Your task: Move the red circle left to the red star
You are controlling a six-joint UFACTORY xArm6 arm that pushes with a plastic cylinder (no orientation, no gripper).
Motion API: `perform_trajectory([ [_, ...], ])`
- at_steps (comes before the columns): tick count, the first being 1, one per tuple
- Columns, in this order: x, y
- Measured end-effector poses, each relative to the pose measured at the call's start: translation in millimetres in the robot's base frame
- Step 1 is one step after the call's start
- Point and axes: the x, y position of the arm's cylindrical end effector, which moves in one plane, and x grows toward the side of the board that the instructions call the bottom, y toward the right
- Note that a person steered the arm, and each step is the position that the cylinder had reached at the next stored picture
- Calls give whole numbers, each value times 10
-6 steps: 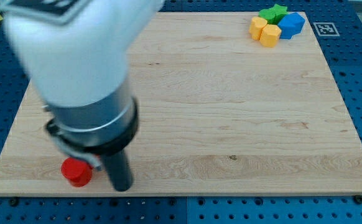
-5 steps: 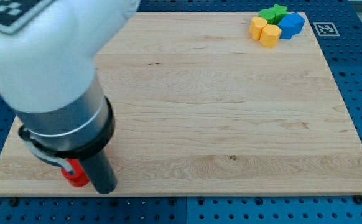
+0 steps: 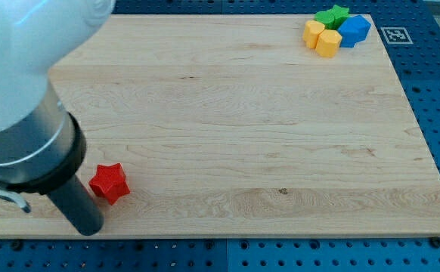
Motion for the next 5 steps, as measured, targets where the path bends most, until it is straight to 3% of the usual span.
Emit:
perform_trajectory([
  [1, -22, -63],
  [2, 13, 325],
  [4, -133, 2116],
  [5, -532, 2889],
])
